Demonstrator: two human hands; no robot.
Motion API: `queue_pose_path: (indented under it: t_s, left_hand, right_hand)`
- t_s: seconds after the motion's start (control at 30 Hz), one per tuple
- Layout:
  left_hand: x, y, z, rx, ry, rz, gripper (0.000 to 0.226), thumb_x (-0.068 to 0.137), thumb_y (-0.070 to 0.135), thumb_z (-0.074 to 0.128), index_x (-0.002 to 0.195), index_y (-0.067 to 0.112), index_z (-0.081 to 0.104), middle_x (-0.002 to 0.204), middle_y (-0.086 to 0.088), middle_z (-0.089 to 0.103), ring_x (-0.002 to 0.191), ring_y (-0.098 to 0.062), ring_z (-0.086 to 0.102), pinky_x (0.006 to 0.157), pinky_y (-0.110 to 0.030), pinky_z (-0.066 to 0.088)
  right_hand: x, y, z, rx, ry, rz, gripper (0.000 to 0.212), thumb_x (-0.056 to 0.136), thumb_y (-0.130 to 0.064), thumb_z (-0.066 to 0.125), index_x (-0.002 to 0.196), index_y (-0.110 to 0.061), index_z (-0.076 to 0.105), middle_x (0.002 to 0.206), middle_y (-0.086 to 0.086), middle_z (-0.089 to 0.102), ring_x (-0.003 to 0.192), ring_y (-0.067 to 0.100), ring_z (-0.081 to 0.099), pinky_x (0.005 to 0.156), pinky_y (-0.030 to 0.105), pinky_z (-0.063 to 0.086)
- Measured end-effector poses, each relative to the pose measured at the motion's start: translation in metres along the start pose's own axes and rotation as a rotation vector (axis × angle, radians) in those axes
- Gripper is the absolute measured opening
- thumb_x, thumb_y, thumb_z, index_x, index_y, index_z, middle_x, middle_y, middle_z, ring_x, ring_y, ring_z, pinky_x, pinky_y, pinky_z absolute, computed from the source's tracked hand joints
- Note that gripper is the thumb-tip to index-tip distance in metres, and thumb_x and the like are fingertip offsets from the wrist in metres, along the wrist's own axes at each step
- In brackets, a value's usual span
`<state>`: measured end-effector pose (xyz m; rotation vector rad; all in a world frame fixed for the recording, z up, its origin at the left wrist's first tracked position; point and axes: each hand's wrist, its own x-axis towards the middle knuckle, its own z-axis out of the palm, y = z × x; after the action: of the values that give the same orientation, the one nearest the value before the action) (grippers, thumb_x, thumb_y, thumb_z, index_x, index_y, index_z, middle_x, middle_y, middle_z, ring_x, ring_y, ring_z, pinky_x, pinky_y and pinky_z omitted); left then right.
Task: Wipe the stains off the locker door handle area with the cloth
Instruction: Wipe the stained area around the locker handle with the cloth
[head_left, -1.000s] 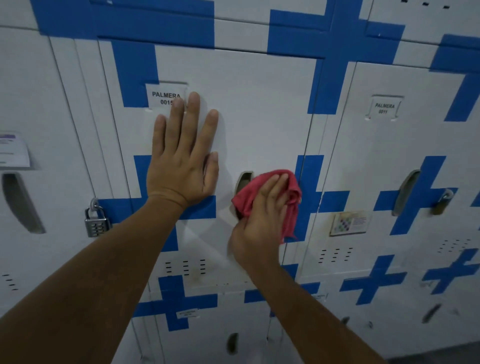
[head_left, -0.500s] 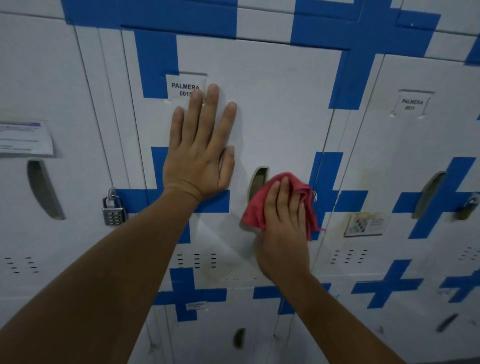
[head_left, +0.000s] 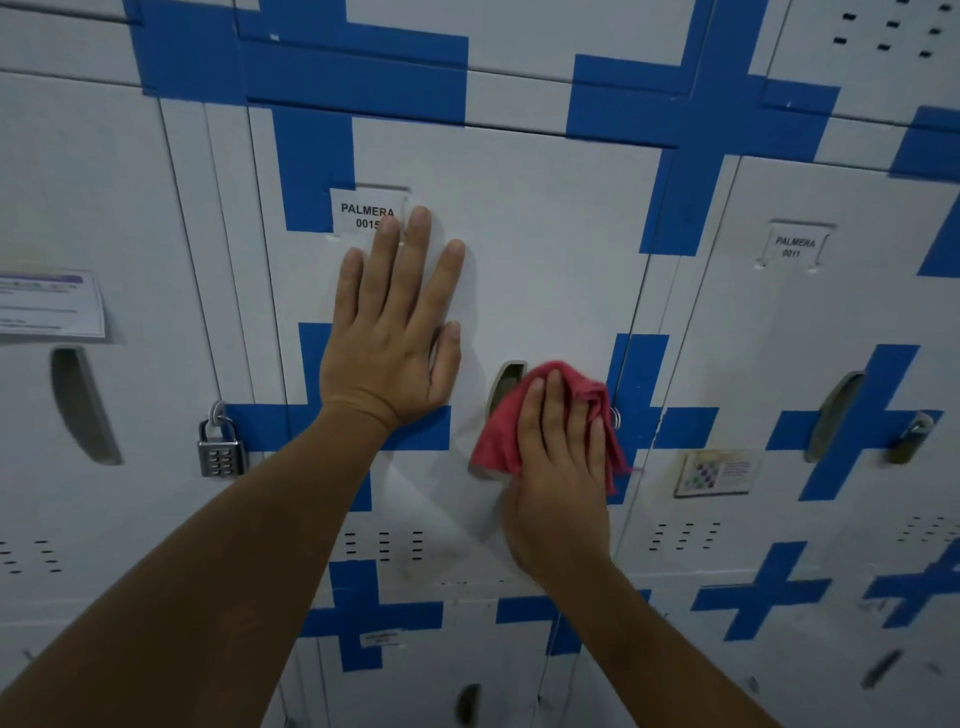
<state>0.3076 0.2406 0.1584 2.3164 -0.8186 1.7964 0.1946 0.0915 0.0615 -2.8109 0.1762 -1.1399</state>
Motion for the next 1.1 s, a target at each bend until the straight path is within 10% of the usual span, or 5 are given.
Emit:
queue_pose_path:
  t_s: [0.37, 0.6, 0.9, 1.1]
  left_hand:
    - [0.000, -0.001, 0.003, -0.006, 0.015, -0.001, 0.070, 0.099, 0.037, 0.037, 0.160, 0.015, 0.011, 0.166, -0.019, 0.010, 0.153, -0.037, 0.008, 0.125, -0.049, 0.000]
    - [0.000, 0.000, 0.001, -0.014, 0.003, -0.003, 0.072, 0.098, 0.037, 0.038, 0.160, 0.015, 0.009, 0.166, -0.019, 0.009, 0.153, -0.037, 0.007, 0.125, -0.050, 0.001]
    - [-0.001, -0.001, 0.002, 0.000, 0.007, 0.002, 0.071, 0.098, 0.037, 0.036, 0.160, 0.014, 0.010, 0.166, -0.018, 0.009, 0.153, -0.037, 0.007, 0.125, -0.049, 0.001]
    - [-0.001, -0.001, 0.002, -0.007, 0.000, -0.005, 0.070, 0.098, 0.038, 0.036, 0.160, 0.014, 0.011, 0.166, -0.019, 0.010, 0.153, -0.037, 0.006, 0.125, -0.049, 0.000]
  right_hand:
    - [-0.024, 0.012, 0.021, -0.039, -0.095, -0.015, 0.121, 0.069, -0.031, 0.080, 0.155, -0.010, -0.002, 0.159, 0.010, 0.011, 0.146, 0.030, 0.004, 0.112, 0.054, 0.009]
    - [0.031, -0.004, -0.025, 0.011, 0.025, -0.024, 0.086, 0.090, -0.037, 0.038, 0.153, -0.017, -0.017, 0.162, 0.002, -0.017, 0.148, 0.026, -0.018, 0.120, 0.047, -0.007]
    - [-0.028, 0.017, 0.019, -0.093, -0.154, -0.052, 0.120, 0.061, -0.037, 0.086, 0.154, -0.010, 0.014, 0.158, 0.008, 0.017, 0.144, 0.033, 0.016, 0.110, 0.055, 0.016]
    - [0.014, 0.004, -0.014, -0.065, -0.019, -0.057, 0.102, 0.085, -0.030, 0.059, 0.154, -0.016, -0.015, 0.163, 0.001, -0.015, 0.148, 0.026, -0.017, 0.120, 0.047, -0.008]
